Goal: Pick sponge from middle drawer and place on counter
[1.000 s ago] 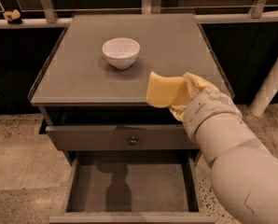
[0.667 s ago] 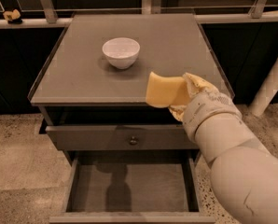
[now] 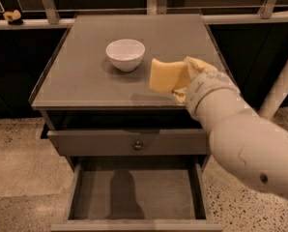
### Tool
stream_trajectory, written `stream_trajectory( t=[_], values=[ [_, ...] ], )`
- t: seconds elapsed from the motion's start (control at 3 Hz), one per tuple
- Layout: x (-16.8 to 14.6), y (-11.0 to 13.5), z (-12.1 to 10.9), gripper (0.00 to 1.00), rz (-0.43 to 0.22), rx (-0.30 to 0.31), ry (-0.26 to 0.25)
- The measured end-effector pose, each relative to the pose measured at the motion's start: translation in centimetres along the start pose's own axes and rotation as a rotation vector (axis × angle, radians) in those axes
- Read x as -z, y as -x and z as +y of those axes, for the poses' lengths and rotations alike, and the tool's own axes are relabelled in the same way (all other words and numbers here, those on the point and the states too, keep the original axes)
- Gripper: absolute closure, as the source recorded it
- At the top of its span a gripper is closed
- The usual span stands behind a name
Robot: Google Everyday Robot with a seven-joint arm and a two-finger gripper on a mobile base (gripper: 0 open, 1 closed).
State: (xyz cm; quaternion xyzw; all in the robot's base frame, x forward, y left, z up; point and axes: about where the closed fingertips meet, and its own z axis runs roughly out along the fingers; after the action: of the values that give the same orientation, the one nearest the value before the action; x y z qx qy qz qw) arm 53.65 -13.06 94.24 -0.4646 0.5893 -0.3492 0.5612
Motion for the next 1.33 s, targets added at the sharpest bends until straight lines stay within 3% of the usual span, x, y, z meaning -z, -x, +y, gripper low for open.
stream_trajectory(
  t=[0.33, 0.67, 1.33],
  values=[
    [-6.0, 0.3, -4.5, 1.00, -0.019, 0.012, -0.035],
    [-6.0, 0.2, -4.4, 1.00, -0.019, 0.013, -0.033],
    [-7.2, -2.7, -0.7, 1.00, 0.004, 0.021, 0.121]
  ],
)
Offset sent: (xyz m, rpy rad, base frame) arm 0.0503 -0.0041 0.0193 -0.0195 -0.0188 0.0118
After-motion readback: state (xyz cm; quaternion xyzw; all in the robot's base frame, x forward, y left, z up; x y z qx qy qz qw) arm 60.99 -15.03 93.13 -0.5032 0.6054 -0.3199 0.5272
